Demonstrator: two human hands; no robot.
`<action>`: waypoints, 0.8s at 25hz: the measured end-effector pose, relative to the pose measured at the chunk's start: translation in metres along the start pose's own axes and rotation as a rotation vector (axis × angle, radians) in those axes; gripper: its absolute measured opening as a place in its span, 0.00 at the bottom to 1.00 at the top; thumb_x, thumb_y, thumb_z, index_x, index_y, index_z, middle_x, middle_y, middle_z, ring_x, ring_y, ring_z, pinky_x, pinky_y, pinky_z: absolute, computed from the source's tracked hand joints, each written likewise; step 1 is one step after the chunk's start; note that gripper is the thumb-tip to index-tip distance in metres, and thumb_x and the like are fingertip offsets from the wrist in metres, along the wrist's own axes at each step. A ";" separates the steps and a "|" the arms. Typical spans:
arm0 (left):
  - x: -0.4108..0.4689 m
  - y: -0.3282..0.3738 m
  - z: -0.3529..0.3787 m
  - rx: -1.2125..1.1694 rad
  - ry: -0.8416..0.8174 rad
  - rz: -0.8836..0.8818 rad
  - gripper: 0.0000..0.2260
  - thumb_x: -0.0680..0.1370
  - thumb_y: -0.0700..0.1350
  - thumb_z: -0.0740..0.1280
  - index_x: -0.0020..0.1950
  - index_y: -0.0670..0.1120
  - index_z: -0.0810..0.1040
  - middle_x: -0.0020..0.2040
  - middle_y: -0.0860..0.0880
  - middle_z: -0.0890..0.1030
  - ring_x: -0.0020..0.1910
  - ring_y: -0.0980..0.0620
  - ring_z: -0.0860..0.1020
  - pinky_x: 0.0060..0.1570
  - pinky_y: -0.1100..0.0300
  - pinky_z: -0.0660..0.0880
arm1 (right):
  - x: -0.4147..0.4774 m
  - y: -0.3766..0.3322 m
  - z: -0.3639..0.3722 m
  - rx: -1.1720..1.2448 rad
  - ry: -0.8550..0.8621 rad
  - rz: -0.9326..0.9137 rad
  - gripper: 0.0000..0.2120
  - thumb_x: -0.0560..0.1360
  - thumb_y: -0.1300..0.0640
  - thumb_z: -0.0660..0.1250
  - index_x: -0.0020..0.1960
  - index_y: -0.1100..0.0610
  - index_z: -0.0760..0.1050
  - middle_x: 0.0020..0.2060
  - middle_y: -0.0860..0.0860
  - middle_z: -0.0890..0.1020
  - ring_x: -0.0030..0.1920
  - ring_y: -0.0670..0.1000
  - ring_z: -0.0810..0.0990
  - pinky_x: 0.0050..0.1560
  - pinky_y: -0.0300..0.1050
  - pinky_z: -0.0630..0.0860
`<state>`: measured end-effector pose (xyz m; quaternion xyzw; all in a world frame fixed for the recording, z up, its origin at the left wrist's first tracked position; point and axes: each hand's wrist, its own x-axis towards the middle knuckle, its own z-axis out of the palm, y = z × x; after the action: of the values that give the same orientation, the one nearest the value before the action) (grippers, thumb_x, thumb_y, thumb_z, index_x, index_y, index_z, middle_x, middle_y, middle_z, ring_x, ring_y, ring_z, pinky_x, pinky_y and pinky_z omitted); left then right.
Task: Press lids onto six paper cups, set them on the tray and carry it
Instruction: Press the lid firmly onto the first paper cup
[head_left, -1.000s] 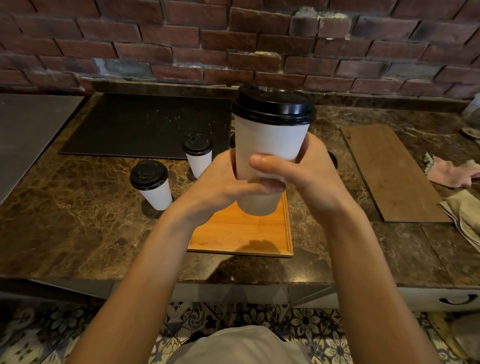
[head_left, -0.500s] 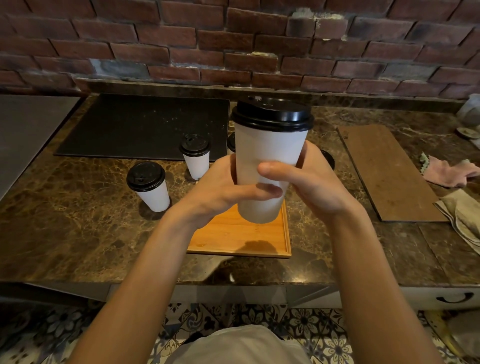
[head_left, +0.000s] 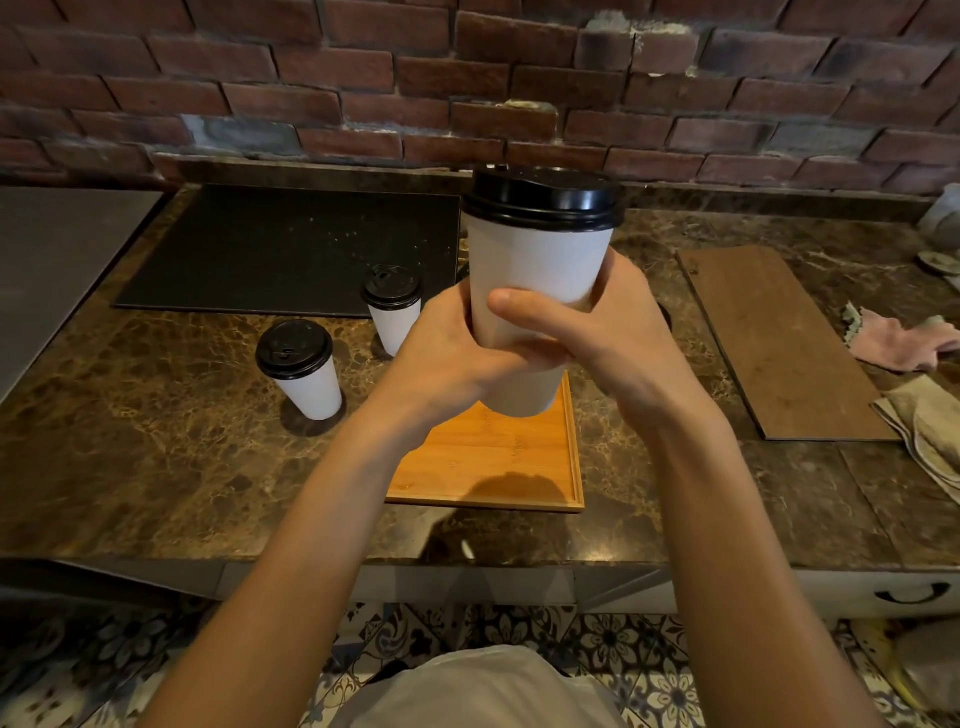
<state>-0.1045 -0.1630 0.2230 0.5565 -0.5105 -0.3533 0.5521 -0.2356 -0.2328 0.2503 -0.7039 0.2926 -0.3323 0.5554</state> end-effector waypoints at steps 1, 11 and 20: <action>0.000 0.000 0.001 0.008 0.015 -0.002 0.21 0.60 0.54 0.75 0.51 0.57 0.76 0.46 0.64 0.82 0.48 0.61 0.81 0.44 0.67 0.78 | 0.000 0.000 0.001 -0.011 0.017 0.003 0.32 0.64 0.49 0.77 0.65 0.55 0.73 0.53 0.49 0.83 0.52 0.45 0.83 0.47 0.41 0.81; -0.001 -0.008 0.007 0.057 0.103 -0.010 0.20 0.67 0.39 0.76 0.55 0.47 0.74 0.44 0.58 0.79 0.42 0.69 0.79 0.38 0.75 0.74 | -0.007 0.003 0.019 -0.172 0.245 0.018 0.36 0.60 0.39 0.77 0.63 0.48 0.70 0.53 0.42 0.79 0.56 0.46 0.79 0.56 0.51 0.80; -0.003 0.000 0.004 0.017 0.040 0.025 0.21 0.63 0.45 0.77 0.50 0.57 0.73 0.41 0.68 0.81 0.43 0.68 0.80 0.38 0.74 0.74 | -0.007 -0.002 0.008 -0.041 0.162 0.014 0.31 0.62 0.46 0.79 0.62 0.51 0.73 0.52 0.45 0.82 0.51 0.44 0.82 0.49 0.44 0.82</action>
<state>-0.1088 -0.1609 0.2224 0.5618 -0.5094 -0.3309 0.5616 -0.2335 -0.2226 0.2505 -0.6839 0.3483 -0.3783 0.5175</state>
